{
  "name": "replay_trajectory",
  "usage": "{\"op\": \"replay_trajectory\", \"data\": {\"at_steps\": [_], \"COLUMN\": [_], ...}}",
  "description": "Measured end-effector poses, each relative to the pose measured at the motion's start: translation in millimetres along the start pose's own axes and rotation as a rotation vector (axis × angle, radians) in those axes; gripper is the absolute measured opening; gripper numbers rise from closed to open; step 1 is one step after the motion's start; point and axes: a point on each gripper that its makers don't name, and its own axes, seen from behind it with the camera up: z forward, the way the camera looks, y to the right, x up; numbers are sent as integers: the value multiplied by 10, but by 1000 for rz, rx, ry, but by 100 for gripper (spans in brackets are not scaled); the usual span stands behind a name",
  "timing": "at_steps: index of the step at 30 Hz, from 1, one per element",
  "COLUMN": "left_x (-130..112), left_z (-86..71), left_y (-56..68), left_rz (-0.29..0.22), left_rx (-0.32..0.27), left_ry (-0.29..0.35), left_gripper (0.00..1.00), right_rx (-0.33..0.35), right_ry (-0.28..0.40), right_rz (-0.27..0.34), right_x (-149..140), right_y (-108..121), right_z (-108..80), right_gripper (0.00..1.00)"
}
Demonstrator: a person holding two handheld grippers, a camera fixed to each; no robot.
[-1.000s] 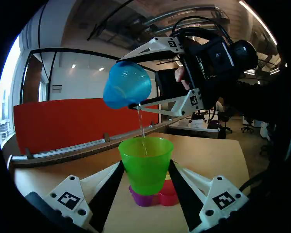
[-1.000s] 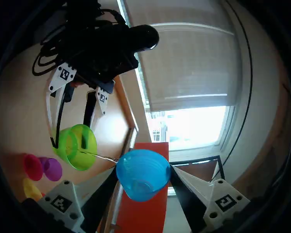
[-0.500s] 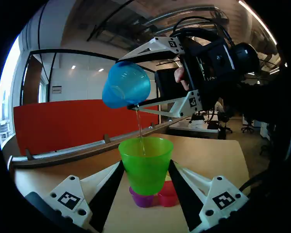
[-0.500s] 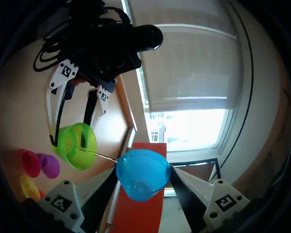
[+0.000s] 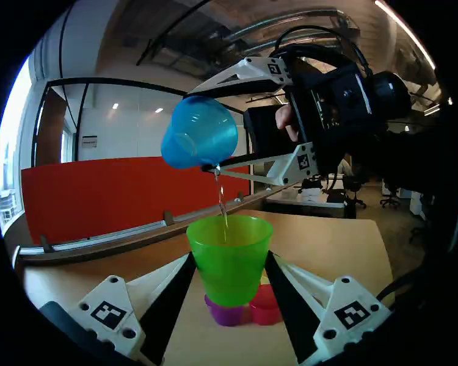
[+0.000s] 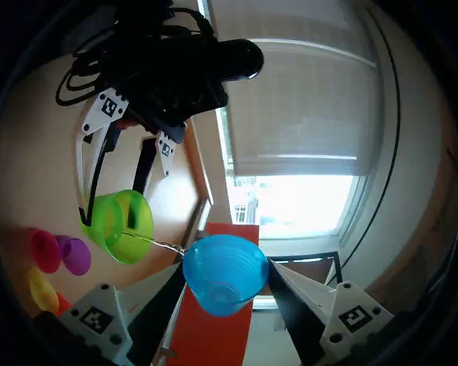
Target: Pour water
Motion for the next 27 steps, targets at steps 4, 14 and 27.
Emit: {"op": "replay_trajectory", "data": {"at_steps": [4,14,27], "left_x": [7,1,11], "left_z": [1,4,9], "left_y": [4,2,-3], "left_rz": [2,0,-1], "left_rx": [0,0,1], "left_ry": [1,4,7], "left_gripper": [81,80,80], "right_rx": [-2,-11,-28], "right_ry": [-2,-8,-7], "right_rz": [-12,-33,-56], "right_x": [-14,-29,-18], "right_y": [-1,14,63], "right_z": [5,20,24], "right_gripper": [93,93,93]}}
